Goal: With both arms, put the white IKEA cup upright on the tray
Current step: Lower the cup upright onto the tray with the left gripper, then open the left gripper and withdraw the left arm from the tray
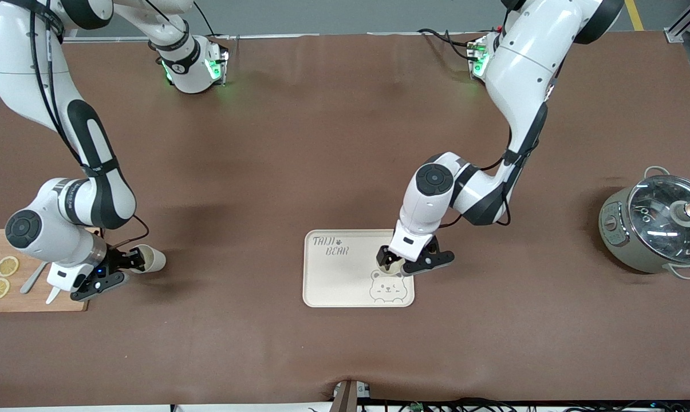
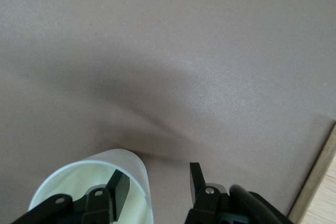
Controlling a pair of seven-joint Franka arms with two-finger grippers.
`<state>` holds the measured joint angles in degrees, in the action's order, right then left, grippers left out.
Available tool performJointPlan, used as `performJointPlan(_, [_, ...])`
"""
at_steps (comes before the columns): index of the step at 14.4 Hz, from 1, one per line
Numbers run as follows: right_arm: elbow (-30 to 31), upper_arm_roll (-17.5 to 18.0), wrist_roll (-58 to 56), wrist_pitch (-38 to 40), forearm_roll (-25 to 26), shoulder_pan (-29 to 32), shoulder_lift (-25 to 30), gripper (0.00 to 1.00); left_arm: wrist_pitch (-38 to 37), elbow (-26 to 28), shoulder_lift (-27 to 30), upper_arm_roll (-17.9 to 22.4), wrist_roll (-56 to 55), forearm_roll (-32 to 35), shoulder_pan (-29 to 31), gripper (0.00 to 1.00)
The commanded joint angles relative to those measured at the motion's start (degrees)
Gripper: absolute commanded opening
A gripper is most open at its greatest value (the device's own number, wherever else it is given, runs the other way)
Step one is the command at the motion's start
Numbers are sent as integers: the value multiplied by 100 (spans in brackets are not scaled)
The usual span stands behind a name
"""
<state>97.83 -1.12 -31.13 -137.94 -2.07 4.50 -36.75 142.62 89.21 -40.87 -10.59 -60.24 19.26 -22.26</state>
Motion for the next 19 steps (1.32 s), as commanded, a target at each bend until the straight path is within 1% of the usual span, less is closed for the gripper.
performJointPlan(1, [25,-3,-77,48,-47,-10,46,47,-760,79,543,13,-103,104,20,100])
performJointPlan(2, [25,-3,-94,57,-47,-10,54,42,-902,79,667,-22,-85,95,55,100])
performJointPlan(4, [16,-3,-103,118,-47,-2,63,31,-1183,79,878,-39,255,-219,230,100])
performJointPlan(5, [16,-3,-103,127,-47,-10,63,27,-1315,79,983,-39,606,-456,318,100])
performJointPlan(6, [16,-3,-103,127,-47,-10,63,26,-1508,71,1106,-31,984,-685,467,100])
performJointPlan(9, [8,-3,-95,127,-47,-10,72,13,-1974,71,1405,-39,2117,-1011,1029,100])
performJointPlan(12, [-1,-3,-51,232,-47,-19,116,1,-2072,79,1555,-39,3190,-1284,1600,100])
performJointPlan(16, [-36,15,-33,356,-74,-19,133,0,-2072,79,1591,-74,4264,-1329,2321,100])
performJointPlan(18, [-54,24,-33,365,-83,-19,151,0,-2072,88,1652,-328,4581,-1477,2760,100])
performJointPlan(19, [-80,32,-33,365,-91,-36,151,0,-2142,97,1739,-382,4721,-1600,2902,100])
